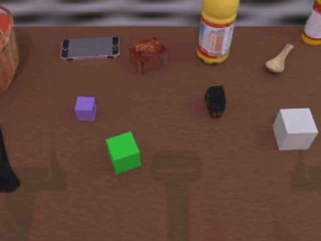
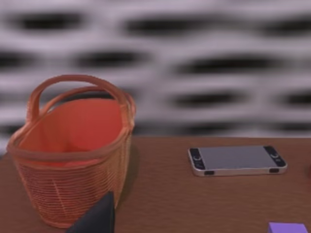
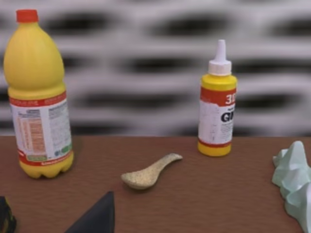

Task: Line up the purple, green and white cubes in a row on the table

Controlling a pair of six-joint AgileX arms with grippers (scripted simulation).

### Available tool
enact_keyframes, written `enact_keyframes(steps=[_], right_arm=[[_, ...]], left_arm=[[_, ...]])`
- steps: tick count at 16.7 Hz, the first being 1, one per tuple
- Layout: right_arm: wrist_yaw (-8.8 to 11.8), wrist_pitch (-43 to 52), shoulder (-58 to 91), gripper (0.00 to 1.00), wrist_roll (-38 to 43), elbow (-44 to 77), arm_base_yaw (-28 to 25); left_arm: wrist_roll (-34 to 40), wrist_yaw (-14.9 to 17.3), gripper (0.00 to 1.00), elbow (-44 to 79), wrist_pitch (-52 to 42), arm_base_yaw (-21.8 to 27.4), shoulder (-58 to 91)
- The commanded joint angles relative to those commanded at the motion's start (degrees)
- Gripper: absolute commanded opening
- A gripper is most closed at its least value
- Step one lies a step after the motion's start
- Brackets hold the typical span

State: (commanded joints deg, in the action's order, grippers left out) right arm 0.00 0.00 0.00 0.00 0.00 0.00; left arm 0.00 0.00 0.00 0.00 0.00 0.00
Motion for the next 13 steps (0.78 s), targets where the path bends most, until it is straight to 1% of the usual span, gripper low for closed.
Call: enact_keyframes(steps=[3, 6, 9, 13], right_arm=[[0.00, 0.00, 0.00, 1.00, 0.00, 0.00, 0.00], [0.00, 0.00, 0.00, 1.00, 0.00, 0.00, 0.00], [0.00, 0.00, 0.00, 1.00, 0.00, 0.00, 0.00], [0.00, 0.00, 0.00, 1.00, 0.00, 0.00, 0.00]], left_arm=[[0.05, -0.03, 1.00, 0.55, -0.39, 0.04, 0.56], [0.53, -0.13, 1.00, 5.70, -3.83, 0.53, 5.80], [1.43, -0.09, 1.00, 16.04, -10.05, 1.65, 16.46], [3.00, 0.08, 1.00, 35.73, -21.42, 3.80, 38.94]])
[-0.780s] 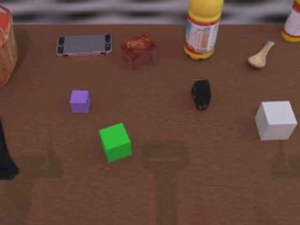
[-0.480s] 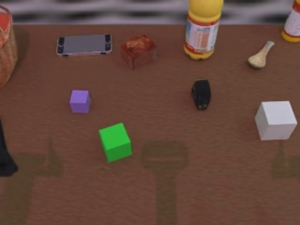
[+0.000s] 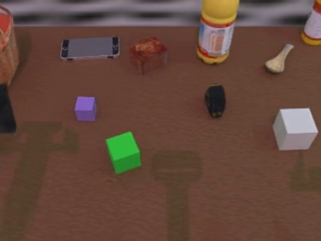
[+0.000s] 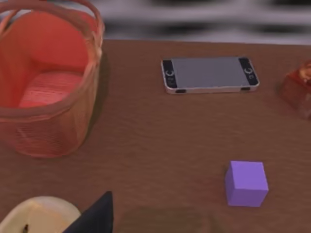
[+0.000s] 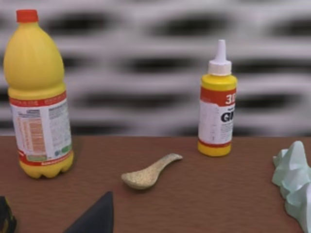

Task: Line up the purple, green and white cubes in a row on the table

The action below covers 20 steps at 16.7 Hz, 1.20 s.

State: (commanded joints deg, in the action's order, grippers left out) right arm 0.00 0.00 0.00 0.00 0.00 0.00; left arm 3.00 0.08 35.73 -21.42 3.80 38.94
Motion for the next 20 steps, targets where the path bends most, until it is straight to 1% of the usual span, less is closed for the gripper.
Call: enact_keyframes(steps=[7, 12, 16, 20], right_arm=[[0.00, 0.00, 0.00, 1.00, 0.00, 0.00, 0.00], [0.00, 0.00, 0.00, 1.00, 0.00, 0.00, 0.00], [0.00, 0.00, 0.00, 1.00, 0.00, 0.00, 0.00], [0.00, 0.00, 0.00, 1.00, 0.00, 0.00, 0.00]], left_arm=[[2.94, -0.03, 1.00, 37.71, -23.40, 4.17, 46.31], [4.88, -0.06, 1.00, 61.30, -38.05, 6.77, 73.35], [6.10, 0.08, 1.00, 76.00, -46.34, 8.31, 89.73], [6.79, 0.21, 1.00, 84.42, -50.79, 9.15, 98.33]])
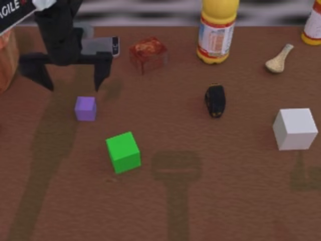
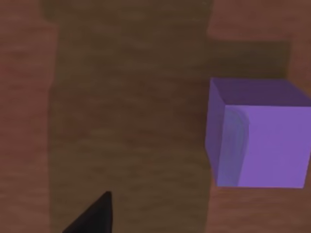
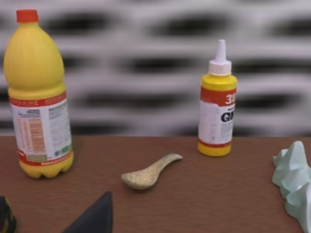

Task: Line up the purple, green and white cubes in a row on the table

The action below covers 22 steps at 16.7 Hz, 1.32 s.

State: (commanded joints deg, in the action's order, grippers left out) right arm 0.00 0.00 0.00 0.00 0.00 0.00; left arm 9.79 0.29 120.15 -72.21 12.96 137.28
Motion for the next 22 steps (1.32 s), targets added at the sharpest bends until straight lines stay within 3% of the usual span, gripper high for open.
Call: enact_keyframes(steps=[8, 15, 20, 22], right_arm=[[0.00, 0.00, 0.00, 1.00, 0.00, 0.00, 0.00], [0.00, 0.00, 0.00, 1.00, 0.00, 0.00, 0.00], [0.00, 0.00, 0.00, 1.00, 0.00, 0.00, 0.00], [0.00, 0.00, 0.00, 1.00, 0.00, 0.00, 0.00]], left_arm=[[-0.05, 0.02, 1.00, 0.13, 0.50, -0.13, 1.38], [-0.04, 0.08, 1.00, -9.38, 14.78, 0.02, 5.78], [-0.03, 0.08, 1.00, -10.34, 16.02, 0.04, 6.34], [-0.03, 0.08, 0.85, -10.34, 16.02, 0.04, 6.34]])
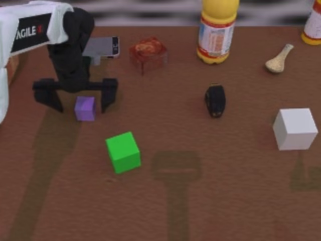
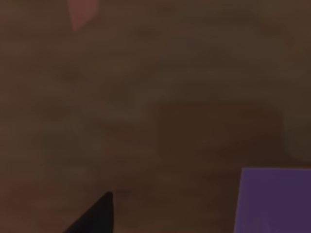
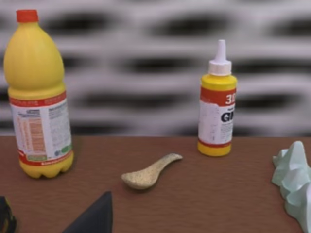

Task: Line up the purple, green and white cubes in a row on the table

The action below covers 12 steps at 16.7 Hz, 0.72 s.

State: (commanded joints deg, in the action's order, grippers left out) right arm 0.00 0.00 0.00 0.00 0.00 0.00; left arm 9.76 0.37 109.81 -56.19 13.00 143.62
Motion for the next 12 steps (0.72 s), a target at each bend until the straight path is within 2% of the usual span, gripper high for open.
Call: enact_keyframes(steps=[11, 12], right_arm=[[0.00, 0.00, 0.00, 1.00, 0.00, 0.00, 0.00], [0.00, 0.00, 0.00, 1.00, 0.00, 0.00, 0.00]], left_arm=[[0.00, 0.00, 0.02, 0.00, 0.00, 0.00, 0.00], [0.00, 0.00, 0.00, 0.00, 0.00, 0.00, 0.00]])
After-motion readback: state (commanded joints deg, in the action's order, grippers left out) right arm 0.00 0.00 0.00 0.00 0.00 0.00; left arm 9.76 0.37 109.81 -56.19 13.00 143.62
